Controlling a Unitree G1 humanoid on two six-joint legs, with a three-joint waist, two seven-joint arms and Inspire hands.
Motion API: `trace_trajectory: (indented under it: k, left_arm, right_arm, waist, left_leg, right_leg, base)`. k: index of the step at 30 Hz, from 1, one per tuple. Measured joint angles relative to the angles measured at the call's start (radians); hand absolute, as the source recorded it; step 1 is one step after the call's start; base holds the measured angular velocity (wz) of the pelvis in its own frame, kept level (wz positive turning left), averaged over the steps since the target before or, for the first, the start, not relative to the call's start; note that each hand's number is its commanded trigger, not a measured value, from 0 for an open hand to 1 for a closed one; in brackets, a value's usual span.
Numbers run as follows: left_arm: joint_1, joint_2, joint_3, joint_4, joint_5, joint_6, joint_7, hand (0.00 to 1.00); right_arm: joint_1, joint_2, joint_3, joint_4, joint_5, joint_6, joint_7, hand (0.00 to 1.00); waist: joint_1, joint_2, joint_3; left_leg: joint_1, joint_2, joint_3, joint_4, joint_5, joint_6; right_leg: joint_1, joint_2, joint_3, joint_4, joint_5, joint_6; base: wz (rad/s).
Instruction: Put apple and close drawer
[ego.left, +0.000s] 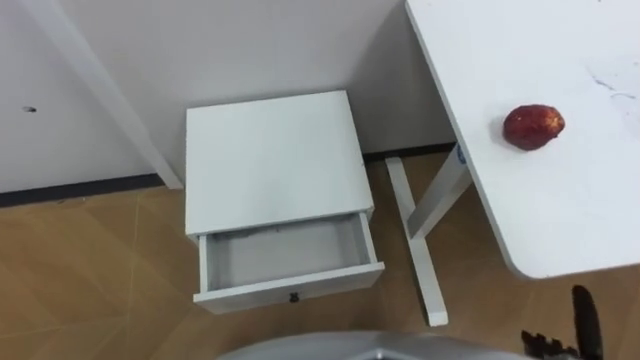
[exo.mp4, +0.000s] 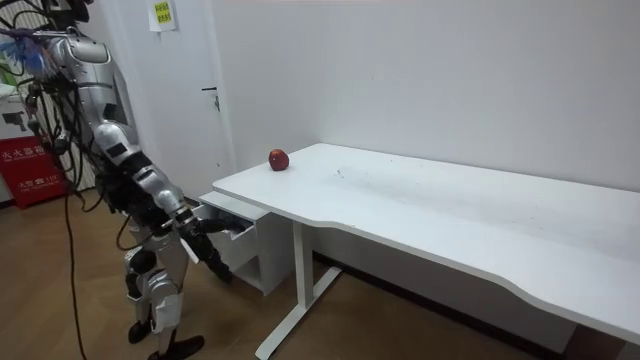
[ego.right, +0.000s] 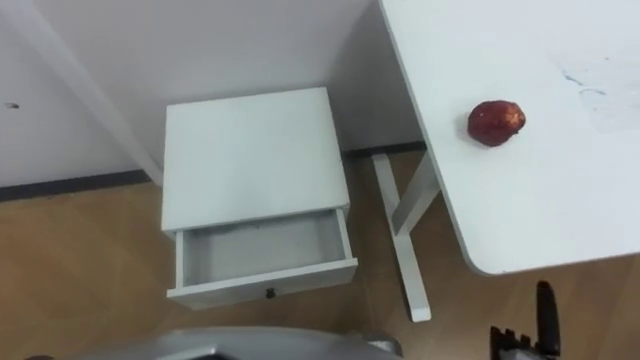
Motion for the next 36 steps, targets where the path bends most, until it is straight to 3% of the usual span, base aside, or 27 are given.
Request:
trace_trajectory:
  k: [3, 9, 14, 17, 19, 22, 27, 29, 36]
  left_arm:
    - [-0.004, 0.001, 0.015, 0.002, 0.007, 0.000, 0.000, 0.00]
    - [0.046, 0.001, 0.018, -0.066, 0.019, -0.010, 0.011, 0.00]
    - [0.045, 0.000, 0.041, -0.075, 0.031, -0.028, 0.022, 0.00]
    - [0.040, 0.000, 0.035, -0.073, 0.035, -0.043, 0.023, 0.00]
    - [0.037, 0.000, 0.001, -0.072, 0.035, -0.044, 0.020, 0.00]
    - [0.028, -0.004, -0.034, -0.073, 0.036, -0.045, 0.018, 0.00]
    - [0.023, -0.004, -0.048, -0.075, 0.046, -0.044, 0.004, 0.00]
    - [0.022, -0.003, -0.048, -0.075, 0.046, -0.038, -0.005, 0.00]
    - [0.024, 0.001, -0.054, -0.074, 0.046, -0.031, -0.014, 0.00]
  right_arm:
    - [-0.014, 0.000, -0.033, -0.115, 0.040, -0.014, -0.068, 0.00]
    - [-0.028, -0.009, -0.137, -0.436, -0.012, -0.100, -0.293, 0.00]
    - [-0.036, -0.089, -0.137, -0.766, -0.300, -0.156, -0.481, 0.00]
    - [-0.052, -0.135, -0.111, -0.813, -0.472, -0.183, -0.519, 0.00]
    - [-0.056, -0.158, -0.087, -0.813, -0.599, -0.183, -0.547, 0.00]
    - [-0.061, -0.159, -0.056, -0.813, -0.739, -0.180, -0.558, 0.00]
    - [-0.068, -0.172, 0.002, -0.815, -1.002, -0.146, -0.549, 0.00]
    - [-0.069, -0.200, 0.048, -0.815, -1.101, -0.126, -0.533, 0.00]
    - [-0.065, -0.216, 0.140, -0.814, -1.215, -0.086, -0.472, 0.00]
  waist:
    - [0.002, -0.006, 0.0001]
    - [-0.018, -0.010, 0.0027]
    - [-0.040, -0.006, 0.0045]
    - [-0.038, -0.002, 0.0050]
    - [-0.024, -0.008, 0.0047]
    - [-0.014, -0.006, 0.0051]
    - [0.006, -0.004, 0.0094]
    - [0.013, -0.006, 0.0098]
    - [0.043, -0.026, 0.0089]
  left_leg:
    - [-0.006, 0.001, 0.004, 0.001, 0.000, 0.000]
    - [-0.023, -0.001, 0.008, 0.001, 0.000, 0.000]
    - [-0.036, -0.002, 0.008, -0.002, 0.000, 0.000]
    - [-0.044, -0.002, 0.007, -0.004, 0.000, 0.000]
    - [-0.042, -0.003, 0.009, -0.009, 0.000, 0.000]
    - [-0.046, -0.003, 0.009, -0.021, 0.000, 0.000]
    - [-0.051, -0.007, 0.002, -0.023, 0.000, 0.000]
    - [-0.050, -0.008, 0.001, -0.023, 0.000, 0.001]
    - [-0.044, -0.008, -0.004, -0.021, 0.001, 0.002]
  right_leg:
    - [-0.004, 0.000, -0.001, 0.003, 0.000, 0.000]
    - [-0.017, -0.001, -0.005, 0.001, 0.000, 0.001]
    - [-0.032, 0.000, -0.007, -0.001, 0.000, 0.002]
    - [-0.038, 0.002, -0.006, 0.002, 0.002, 0.001]
    - [-0.038, 0.005, -0.005, 0.004, 0.003, 0.001]
    - [-0.052, 0.005, -0.004, 0.008, 0.003, 0.001]
    - [-0.054, 0.000, -0.012, 0.015, 0.003, 0.002]
    - [-0.054, -0.001, -0.013, 0.015, 0.003, 0.002]
    - [-0.052, -0.007, -0.018, 0.013, 0.003, 0.003]
  base:
    - [0.03]
    - [0.01]
    - [0.01]
    - [0.00]
    - [-0.06]
    - [-0.01]
    - [0.02]
    - [0.00]
    - [0.02]
